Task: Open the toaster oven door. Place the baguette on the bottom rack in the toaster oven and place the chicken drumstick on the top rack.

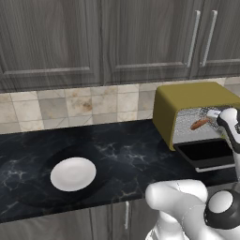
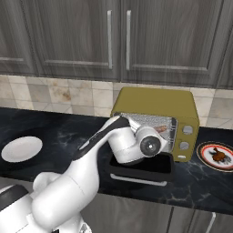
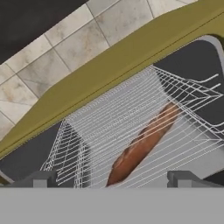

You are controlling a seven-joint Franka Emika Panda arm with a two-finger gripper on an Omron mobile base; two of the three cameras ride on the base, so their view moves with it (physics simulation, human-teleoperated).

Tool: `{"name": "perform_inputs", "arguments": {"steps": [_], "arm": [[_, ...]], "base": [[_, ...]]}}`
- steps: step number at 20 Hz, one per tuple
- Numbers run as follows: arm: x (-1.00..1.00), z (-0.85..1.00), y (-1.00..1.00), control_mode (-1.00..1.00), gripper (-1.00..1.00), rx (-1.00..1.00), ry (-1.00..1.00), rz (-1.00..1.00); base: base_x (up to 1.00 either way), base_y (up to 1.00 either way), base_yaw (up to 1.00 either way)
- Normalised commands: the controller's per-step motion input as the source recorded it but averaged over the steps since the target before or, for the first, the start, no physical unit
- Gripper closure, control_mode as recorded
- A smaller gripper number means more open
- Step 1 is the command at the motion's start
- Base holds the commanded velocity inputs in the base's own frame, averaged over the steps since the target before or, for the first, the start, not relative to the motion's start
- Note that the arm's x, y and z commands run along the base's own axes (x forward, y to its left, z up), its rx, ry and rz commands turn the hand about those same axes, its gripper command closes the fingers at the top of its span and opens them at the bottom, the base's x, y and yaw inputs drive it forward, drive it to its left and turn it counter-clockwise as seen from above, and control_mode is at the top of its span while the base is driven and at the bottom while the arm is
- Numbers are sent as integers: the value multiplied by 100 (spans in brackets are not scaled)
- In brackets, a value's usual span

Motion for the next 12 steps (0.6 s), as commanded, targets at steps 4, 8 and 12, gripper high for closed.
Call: {"name": "perform_inputs", "arguments": {"steps": [4,8,12], "arm": [[19,-1,0,-100,-100,0,2,0],[18,-5,0,-100,-100,1,6,0],[14,-12,6,-100,-100,3,3,0]], "base": [[0,0,0],[0,0,0],[0,0,0]]}}
